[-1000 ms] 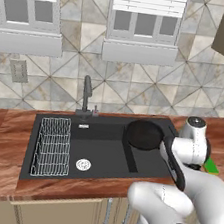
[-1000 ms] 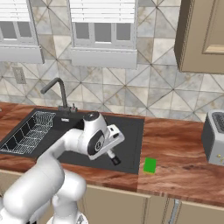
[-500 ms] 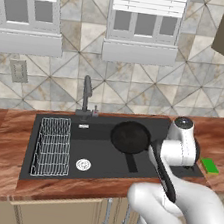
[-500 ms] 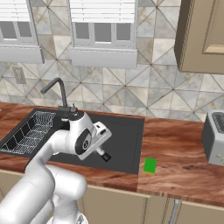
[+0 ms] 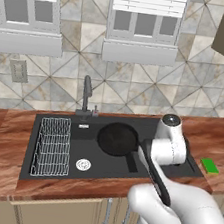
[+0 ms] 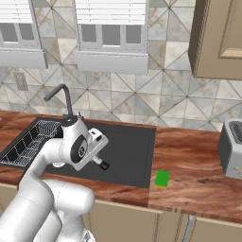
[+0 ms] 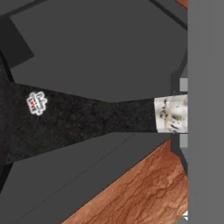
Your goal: Pick the pan and sponge and place them into the sink. Then turn on the water.
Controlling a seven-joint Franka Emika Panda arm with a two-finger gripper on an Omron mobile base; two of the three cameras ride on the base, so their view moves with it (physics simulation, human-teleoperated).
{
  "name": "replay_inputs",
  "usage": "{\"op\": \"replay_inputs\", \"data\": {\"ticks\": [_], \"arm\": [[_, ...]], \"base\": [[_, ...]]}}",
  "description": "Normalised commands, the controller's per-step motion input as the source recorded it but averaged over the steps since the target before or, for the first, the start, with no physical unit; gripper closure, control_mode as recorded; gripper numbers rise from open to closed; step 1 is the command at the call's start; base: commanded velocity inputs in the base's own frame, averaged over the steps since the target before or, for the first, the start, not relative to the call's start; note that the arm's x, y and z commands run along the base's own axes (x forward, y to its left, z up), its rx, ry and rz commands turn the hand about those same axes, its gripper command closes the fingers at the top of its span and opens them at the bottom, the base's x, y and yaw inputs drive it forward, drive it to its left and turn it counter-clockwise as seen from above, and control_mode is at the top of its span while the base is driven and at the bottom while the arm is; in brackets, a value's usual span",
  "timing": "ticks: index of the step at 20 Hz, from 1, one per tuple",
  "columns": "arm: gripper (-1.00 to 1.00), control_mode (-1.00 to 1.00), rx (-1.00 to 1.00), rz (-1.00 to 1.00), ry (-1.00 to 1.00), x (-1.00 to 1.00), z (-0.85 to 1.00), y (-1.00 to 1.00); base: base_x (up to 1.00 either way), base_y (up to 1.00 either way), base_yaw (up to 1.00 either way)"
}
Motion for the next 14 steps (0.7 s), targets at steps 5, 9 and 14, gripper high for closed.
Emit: {"op": "replay_inputs", "data": {"ticks": [5, 9, 14], "arm": [[1.0, -1.0, -0.08, 0.01, 0.05, 0.05, -0.21, 0.43], [1.0, -1.0, -0.11, 0.0, 0.07, 0.24, -0.29, 0.38], [1.0, -1.0, -0.1, 0.0, 0.04, 0.22, -0.23, 0.29]], "base": [[0.0, 0.0, 0.0], [0.0, 0.0, 0.0], [0.0, 0.0, 0.0]]}}
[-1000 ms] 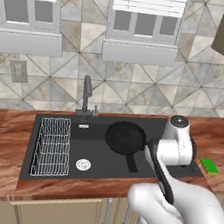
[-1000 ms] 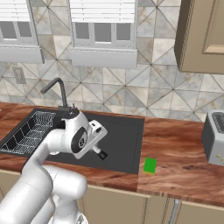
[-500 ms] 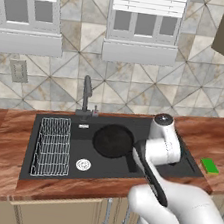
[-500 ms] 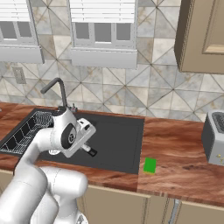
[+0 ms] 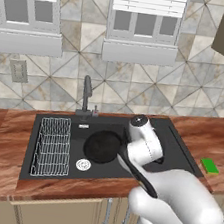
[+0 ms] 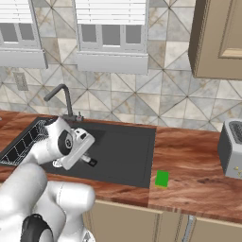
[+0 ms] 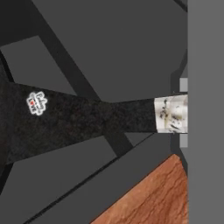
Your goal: Pick the pan and sponge and place them into the sink. Then turn on the water.
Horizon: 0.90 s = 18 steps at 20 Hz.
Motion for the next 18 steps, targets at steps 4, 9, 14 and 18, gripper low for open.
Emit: {"op": "replay_inputs", "data": {"ticks": [4, 9, 14, 18], "arm": [[1.0, -1.0, -0.11, 0.0, 0.0, 0.3, -0.2, 0.12], [1.0, -1.0, -0.14, 0.0, 0.0, 0.34, -0.11, 0.11], [1.0, -1.0, -0.11, 0.0, 0.0, 0.34, -0.11, 0.15], [1.0, -1.0, -0.07, 0.0, 0.0, 0.31, -0.15, 0.26]], "base": [[0.0, 0.0, 0.0], [0.0, 0.0, 0.0], [0.0, 0.0, 0.0], [0.0, 0.0, 0.0]]}}
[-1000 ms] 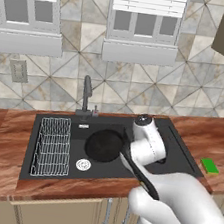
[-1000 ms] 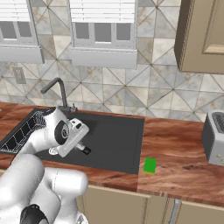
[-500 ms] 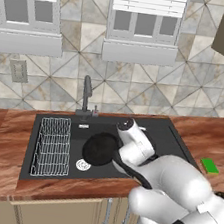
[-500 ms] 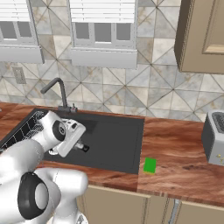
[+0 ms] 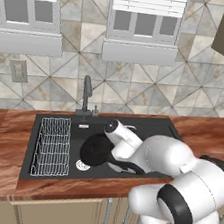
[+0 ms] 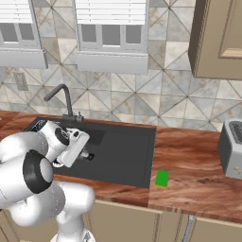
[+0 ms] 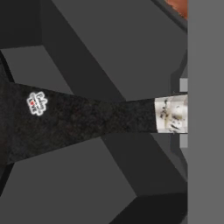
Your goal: Pick the pan and sponge and place them into the sink. Then turn on the water.
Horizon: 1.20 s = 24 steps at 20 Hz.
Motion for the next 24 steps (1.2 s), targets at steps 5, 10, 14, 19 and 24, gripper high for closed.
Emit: {"op": "replay_inputs", "data": {"ticks": [5, 10, 14, 19, 24], "arm": [[1.0, -1.0, -0.05, 0.0, 0.0, 0.26, -0.19, 0.35], [1.0, -1.0, -0.03, 0.0, 0.0, 0.26, -0.18, 0.39], [1.0, -1.0, -0.01, 0.0, 0.0, 0.27, -0.22, 0.31], [1.0, -1.0, 0.0, 0.0, 0.0, 0.25, -0.32, 0.23], [1.0, -1.0, 0.0, 0.0, 0.0, 0.14, -0.45, 0.13]], "base": [[0.0, 0.0, 0.0], [0.0, 0.0, 0.0], [0.0, 0.0, 0.0], [0.0, 0.0, 0.0], [0.0, 0.0, 0.0]]}}
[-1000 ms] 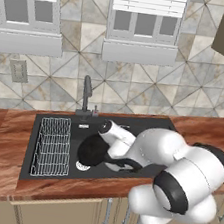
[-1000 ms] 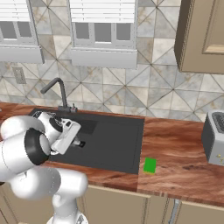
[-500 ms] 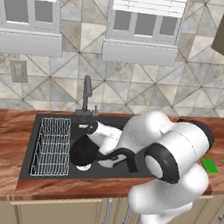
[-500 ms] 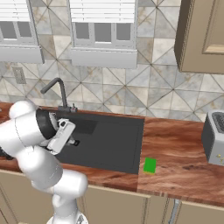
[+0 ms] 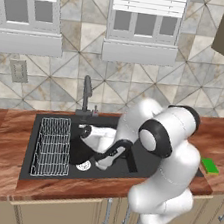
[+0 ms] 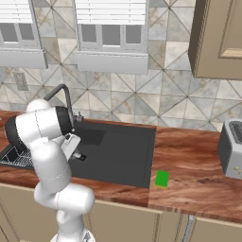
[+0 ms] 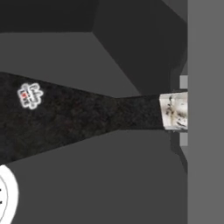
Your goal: Pick the pan and sponge and place them into the sink. Then turn on the water.
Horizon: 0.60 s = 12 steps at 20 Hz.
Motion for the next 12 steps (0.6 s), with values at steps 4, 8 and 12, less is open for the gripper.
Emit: {"op": "replay_inputs", "data": {"ticks": [4, 8, 12], "arm": [[1.0, -1.0, 0.0, 0.0, 0.0, 0.08, -0.36, 0.09], [1.0, -1.0, 0.0, 0.0, 0.0, 0.01, -0.28, 0.08], [1.0, -1.0, 0.0, 0.0, 0.0, 0.04, -0.31, 0.03]], "base": [[0.0, 0.0, 0.0], [0.0, 0.0, 0.0], [0.0, 0.0, 0.0]]}}
